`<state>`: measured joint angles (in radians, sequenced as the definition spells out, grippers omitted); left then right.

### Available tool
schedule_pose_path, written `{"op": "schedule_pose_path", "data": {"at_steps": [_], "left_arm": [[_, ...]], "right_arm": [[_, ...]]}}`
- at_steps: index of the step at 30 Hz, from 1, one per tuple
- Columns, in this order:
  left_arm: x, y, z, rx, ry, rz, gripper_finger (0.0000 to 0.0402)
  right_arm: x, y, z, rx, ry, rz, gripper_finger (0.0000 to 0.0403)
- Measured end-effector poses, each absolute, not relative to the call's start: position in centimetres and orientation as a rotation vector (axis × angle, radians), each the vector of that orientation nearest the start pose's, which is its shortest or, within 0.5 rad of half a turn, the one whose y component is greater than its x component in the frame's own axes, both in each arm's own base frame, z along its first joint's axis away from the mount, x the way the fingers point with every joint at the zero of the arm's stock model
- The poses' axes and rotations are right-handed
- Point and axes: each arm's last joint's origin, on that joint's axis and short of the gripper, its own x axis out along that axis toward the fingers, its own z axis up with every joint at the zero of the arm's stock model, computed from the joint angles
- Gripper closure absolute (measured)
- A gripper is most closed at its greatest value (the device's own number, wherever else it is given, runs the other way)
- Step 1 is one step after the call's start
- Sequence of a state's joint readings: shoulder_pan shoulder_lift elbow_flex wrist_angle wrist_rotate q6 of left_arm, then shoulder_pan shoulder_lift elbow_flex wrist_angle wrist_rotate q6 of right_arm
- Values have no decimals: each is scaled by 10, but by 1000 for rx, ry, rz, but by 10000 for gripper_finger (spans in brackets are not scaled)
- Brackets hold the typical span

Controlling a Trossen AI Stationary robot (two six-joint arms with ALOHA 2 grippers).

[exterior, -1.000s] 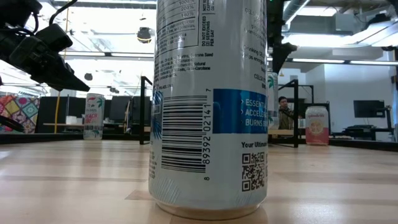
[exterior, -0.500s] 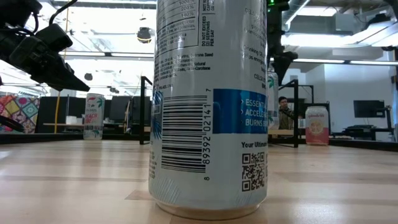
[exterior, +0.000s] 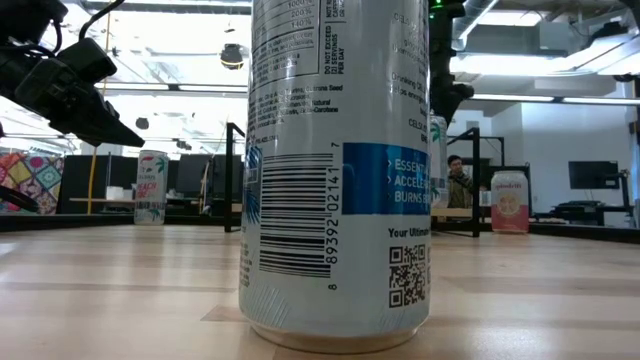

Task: Place canned beverage on shelf
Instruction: Put the bottom white pink soda can on the shelf aligned with the other white pink soda can

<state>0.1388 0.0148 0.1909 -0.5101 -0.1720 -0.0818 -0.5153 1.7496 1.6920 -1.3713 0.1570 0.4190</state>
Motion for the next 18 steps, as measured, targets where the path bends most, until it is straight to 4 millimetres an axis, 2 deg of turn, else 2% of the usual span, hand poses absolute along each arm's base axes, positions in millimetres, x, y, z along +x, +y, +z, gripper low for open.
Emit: {"op": "schedule_pose_path", "data": {"at_steps": [6,13,18], "left_arm": [[76,16,178,-75,323,322,391],[76,16,178,-75,323,321,391],[76,16,178,-75,322,322,391]], "right_arm": [[279,-170,316,439,1363,-713,186],[270,-177,322,129,1446,-445,177],[266,-192,322,85,1406,-378,180]]}}
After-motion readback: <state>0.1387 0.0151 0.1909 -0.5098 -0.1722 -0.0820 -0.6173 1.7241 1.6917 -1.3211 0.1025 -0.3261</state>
